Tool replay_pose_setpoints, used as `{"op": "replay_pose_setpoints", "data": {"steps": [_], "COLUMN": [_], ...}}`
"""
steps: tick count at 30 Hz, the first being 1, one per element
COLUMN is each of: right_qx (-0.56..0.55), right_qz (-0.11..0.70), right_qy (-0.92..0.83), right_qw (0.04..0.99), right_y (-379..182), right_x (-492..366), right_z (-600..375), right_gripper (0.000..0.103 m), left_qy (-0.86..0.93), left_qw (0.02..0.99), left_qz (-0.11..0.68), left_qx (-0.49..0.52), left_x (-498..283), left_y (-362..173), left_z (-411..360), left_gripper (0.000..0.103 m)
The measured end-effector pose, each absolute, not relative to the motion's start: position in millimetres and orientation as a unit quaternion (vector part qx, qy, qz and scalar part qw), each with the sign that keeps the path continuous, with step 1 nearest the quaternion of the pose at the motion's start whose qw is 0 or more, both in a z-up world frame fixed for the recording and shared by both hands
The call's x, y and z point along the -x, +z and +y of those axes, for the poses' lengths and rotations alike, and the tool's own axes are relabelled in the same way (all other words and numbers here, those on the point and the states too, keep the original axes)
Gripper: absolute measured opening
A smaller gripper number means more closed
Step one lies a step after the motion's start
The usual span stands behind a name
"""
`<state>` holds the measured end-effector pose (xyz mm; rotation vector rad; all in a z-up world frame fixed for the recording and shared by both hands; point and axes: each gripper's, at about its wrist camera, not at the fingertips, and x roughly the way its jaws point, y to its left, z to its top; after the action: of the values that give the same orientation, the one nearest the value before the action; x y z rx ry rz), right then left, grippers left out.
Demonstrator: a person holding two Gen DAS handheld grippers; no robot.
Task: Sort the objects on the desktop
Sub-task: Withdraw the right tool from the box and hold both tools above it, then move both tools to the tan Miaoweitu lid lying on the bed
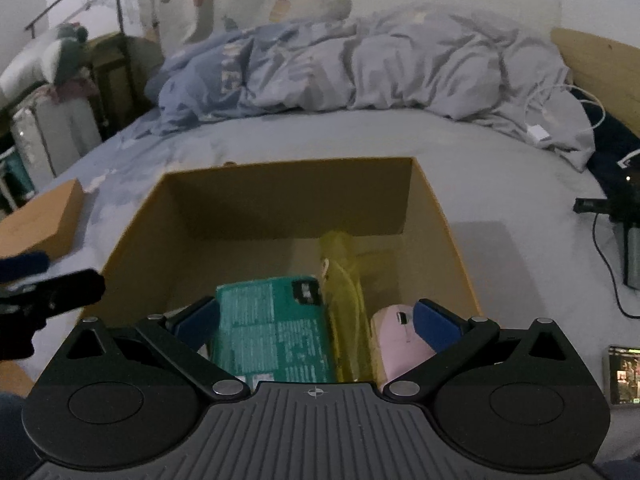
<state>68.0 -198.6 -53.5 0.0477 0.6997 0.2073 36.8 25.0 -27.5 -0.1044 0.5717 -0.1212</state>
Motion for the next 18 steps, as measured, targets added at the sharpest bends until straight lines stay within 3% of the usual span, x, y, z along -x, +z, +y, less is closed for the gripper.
{"op": "replay_pose_setpoints", "data": {"steps": [18], "right_qx": [0.001], "right_qz": [0.319], "right_qy": [0.232], "right_qw": [0.919], "right_y": [33], "right_x": [-124], "right_z": [-59], "right_gripper": [0.103], "left_qy": [0.098], "left_qw": [0.963], "left_qz": [0.225], "left_qx": [0.113], "left_x": [-35], "left_y": [14], "left_z": [141], "left_gripper": [0.103]}}
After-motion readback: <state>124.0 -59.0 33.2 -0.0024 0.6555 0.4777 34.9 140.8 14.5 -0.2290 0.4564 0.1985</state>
